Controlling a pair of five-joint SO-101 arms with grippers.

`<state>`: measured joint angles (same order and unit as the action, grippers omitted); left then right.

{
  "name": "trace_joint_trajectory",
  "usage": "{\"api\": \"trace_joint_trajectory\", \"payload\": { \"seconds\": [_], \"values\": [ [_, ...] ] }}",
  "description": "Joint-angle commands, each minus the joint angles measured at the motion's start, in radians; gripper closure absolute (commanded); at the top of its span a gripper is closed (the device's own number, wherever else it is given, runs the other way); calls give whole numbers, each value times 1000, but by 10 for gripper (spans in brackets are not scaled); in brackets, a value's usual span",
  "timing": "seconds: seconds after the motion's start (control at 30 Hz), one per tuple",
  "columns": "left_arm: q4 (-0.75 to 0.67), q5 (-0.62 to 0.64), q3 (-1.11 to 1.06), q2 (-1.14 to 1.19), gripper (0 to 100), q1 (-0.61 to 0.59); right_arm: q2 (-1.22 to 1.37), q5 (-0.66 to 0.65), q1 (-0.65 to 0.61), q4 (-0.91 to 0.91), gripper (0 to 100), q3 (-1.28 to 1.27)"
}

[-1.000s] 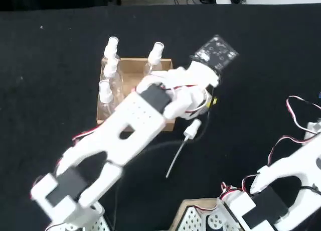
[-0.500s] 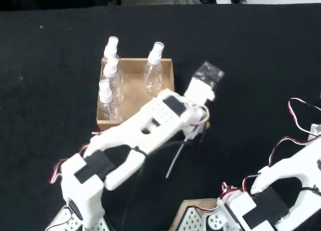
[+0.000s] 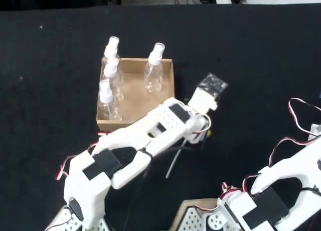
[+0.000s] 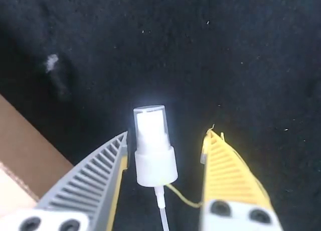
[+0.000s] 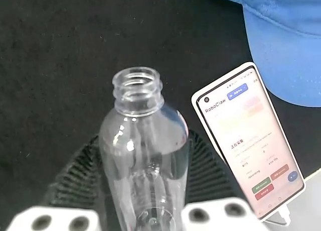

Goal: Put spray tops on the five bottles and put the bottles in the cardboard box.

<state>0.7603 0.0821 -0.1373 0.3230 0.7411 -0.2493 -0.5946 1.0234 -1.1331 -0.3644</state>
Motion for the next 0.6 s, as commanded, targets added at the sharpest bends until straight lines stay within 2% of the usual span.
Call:
{"api": "trace_joint_trajectory", "payload": {
  "seconds": [0.0,0.33,0.57],
  "values": [
    [-5,11,-19,-6,777,5,-54,-9,9,18,988,8],
    [-9,3,-10,-15,777,12,-54,-9,9,20,988,8],
    [-11,0,-10,-18,777,73,-56,-9,9,20,988,8]
  ]
}}
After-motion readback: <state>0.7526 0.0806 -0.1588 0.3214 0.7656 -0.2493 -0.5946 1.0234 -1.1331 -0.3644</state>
